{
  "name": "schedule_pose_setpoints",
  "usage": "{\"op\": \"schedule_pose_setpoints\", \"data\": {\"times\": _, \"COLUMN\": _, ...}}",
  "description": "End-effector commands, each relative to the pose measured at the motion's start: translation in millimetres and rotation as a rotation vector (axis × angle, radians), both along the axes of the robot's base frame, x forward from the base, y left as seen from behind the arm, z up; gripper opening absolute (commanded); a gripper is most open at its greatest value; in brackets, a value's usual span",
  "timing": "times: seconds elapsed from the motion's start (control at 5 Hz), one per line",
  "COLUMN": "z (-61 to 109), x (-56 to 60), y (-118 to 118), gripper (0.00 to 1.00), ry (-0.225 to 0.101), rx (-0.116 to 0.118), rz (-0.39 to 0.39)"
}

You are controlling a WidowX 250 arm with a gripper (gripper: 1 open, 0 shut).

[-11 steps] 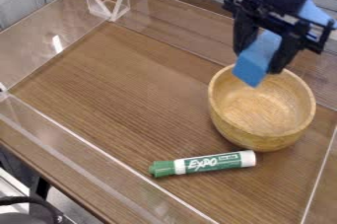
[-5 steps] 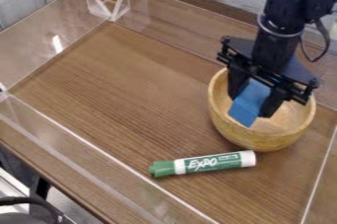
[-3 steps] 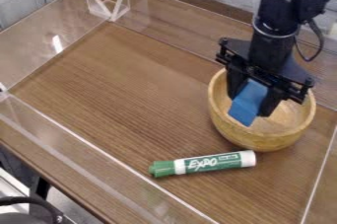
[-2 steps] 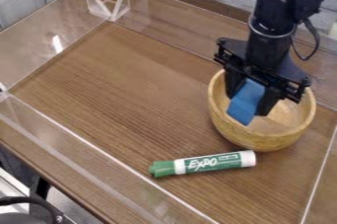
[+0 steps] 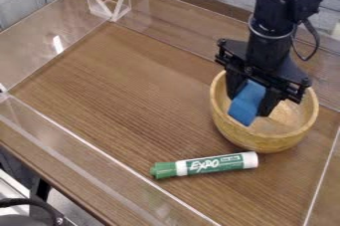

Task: Put the blue block in the brown bowl

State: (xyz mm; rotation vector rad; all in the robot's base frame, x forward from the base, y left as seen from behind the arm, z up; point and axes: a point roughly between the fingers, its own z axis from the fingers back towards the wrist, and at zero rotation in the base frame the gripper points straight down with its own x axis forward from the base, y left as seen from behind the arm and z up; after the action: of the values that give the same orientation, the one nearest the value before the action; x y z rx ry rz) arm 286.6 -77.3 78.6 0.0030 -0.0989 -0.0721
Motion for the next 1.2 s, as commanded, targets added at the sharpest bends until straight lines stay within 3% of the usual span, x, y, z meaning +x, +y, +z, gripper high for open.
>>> {"op": "schedule_pose_setpoints", "data": {"times": 0.0, "z": 8.9, "x": 7.8, "y": 1.2, "gripper": 0.0, "ry": -0.039, "rx": -0.015, "rz": 0.008}}
{"op": "schedule_pose_setpoints", "data": {"times": 0.2, "z": 8.5, "x": 7.8, "y": 1.5, "gripper": 1.0, "ry": -0.038, "rx": -0.022, "rz": 0.017}}
{"op": "schedule_pose_setpoints", "data": {"times": 1.0, "z": 13.2, "x": 8.6, "y": 6.9, "gripper": 1.0, "ry": -0.023, "rx": -0.032, "rz": 0.032}}
